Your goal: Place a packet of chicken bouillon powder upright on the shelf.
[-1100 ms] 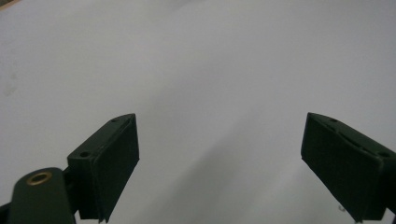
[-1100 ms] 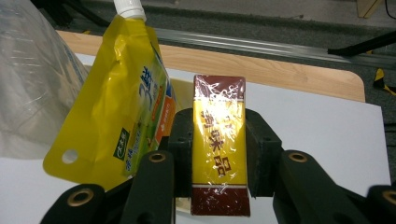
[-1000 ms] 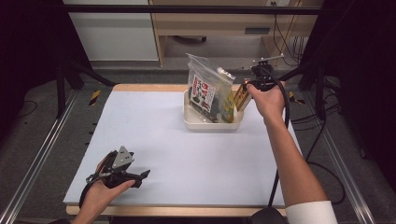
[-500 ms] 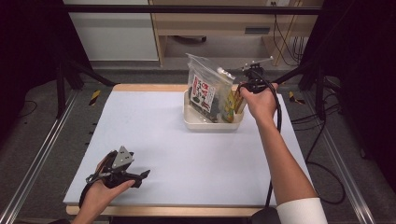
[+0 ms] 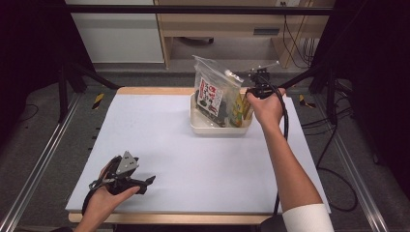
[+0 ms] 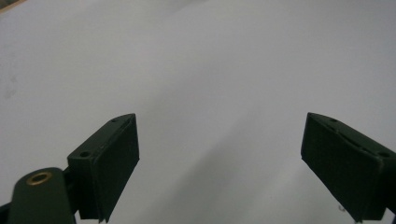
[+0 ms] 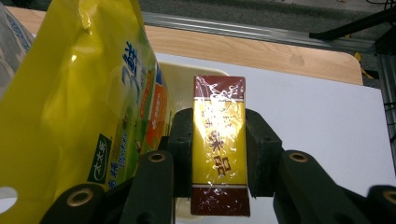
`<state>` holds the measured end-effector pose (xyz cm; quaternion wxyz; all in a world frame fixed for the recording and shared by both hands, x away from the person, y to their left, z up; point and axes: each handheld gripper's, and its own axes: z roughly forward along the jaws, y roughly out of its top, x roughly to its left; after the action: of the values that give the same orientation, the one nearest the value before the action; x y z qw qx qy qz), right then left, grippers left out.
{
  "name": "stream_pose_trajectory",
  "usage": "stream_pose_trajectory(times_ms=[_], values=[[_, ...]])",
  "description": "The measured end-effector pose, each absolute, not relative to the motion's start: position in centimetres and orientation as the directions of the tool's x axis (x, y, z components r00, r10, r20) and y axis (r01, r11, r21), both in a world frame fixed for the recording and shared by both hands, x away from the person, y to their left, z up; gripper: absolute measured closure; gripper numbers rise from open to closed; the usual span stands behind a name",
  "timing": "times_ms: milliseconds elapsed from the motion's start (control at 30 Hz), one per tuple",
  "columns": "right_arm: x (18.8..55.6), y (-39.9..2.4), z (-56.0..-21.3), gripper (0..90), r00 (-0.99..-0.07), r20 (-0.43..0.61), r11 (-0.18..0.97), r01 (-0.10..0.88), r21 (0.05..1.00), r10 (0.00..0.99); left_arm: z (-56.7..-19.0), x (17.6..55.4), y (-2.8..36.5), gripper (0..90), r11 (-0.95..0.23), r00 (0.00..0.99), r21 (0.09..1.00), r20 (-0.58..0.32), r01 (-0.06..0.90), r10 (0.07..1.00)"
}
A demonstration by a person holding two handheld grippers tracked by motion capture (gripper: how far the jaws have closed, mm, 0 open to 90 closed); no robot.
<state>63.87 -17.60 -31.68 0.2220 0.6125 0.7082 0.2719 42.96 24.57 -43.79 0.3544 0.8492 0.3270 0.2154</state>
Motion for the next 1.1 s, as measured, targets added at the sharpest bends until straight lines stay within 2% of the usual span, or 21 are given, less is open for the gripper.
stream_pose_trajectory(times_ms=[467, 733, 1100], values=[[63.9, -17.5, -32.1, 67.4, -0.116, 0.008, 0.083, 0.754, 0.651, 0.993, -43.7, 42.9, 24.6, 11.2, -0.539, 0.695, 0.742, 0.139, 0.399, 0.705], [64.6, -17.3, -33.9, 67.4, -0.117, 0.026, 0.073, 0.766, 0.638, 0.993, -43.7, 43.0, 24.8, 11.2, -0.534, 0.691, 0.745, 0.137, 0.401, 0.71], [64.8, -18.0, -34.3, 62.8, -0.143, 0.05, 0.066, 0.706, 0.705, 0.989, -43.9, 43.3, 24.9, 11.2, -0.518, 0.68, 0.747, 0.122, 0.417, 0.723]])
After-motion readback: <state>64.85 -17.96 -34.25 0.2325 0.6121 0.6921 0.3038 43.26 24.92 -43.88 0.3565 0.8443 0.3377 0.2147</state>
